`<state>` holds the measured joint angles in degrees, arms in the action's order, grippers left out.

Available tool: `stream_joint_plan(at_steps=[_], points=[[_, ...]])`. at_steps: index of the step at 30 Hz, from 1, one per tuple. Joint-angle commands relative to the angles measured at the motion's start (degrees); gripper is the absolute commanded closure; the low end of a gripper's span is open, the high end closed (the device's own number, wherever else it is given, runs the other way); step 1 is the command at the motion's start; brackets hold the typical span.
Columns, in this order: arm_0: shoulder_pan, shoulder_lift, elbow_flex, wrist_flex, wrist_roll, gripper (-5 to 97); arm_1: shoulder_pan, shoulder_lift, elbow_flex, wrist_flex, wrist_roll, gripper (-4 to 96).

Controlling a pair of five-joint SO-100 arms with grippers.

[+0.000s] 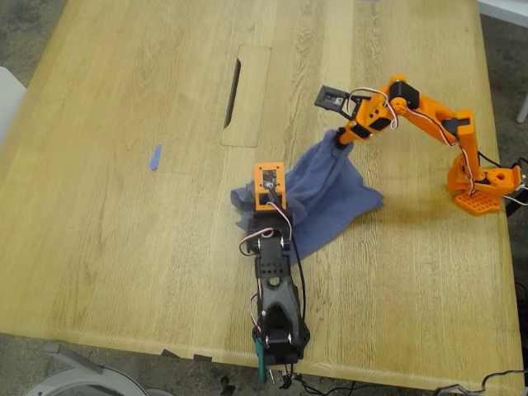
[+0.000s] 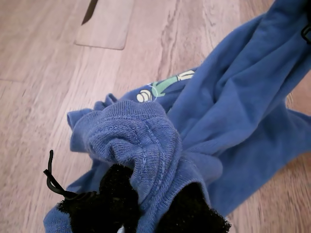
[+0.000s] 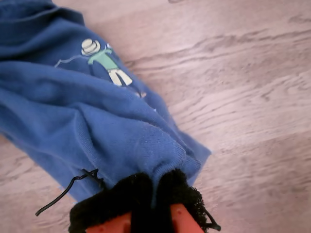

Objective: Fold a T-shirt

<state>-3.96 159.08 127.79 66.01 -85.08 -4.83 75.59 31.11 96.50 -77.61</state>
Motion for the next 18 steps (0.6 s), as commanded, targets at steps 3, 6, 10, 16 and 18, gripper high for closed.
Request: stream_joint_plan(at_steps=[3, 6, 10, 16, 18], points=[[1.4, 6.2, -1.1, 4.2, 0.4, 92, -2.5, 8.6, 6.7, 0.2, 1.3, 91.3], [2.4, 7.8, -0.9, 6.9, 0.4, 92, -3.6, 11.2, 10.5, 0.2, 2.0, 91.3], [5.4, 9.1, -0.4, 9.3, 0.4, 92, -5.3, 14.8, 16.1, 0.2, 3.0, 91.3], [9.1, 9.1, 0.1, 10.0, 0.4, 92, -9.0, 21.7, 28.3, -2.1, 4.0, 91.3], [10.9, 9.5, 0.4, 10.5, 0.4, 92, -9.9, 23.9, 32.2, -3.3, 4.0, 91.3]])
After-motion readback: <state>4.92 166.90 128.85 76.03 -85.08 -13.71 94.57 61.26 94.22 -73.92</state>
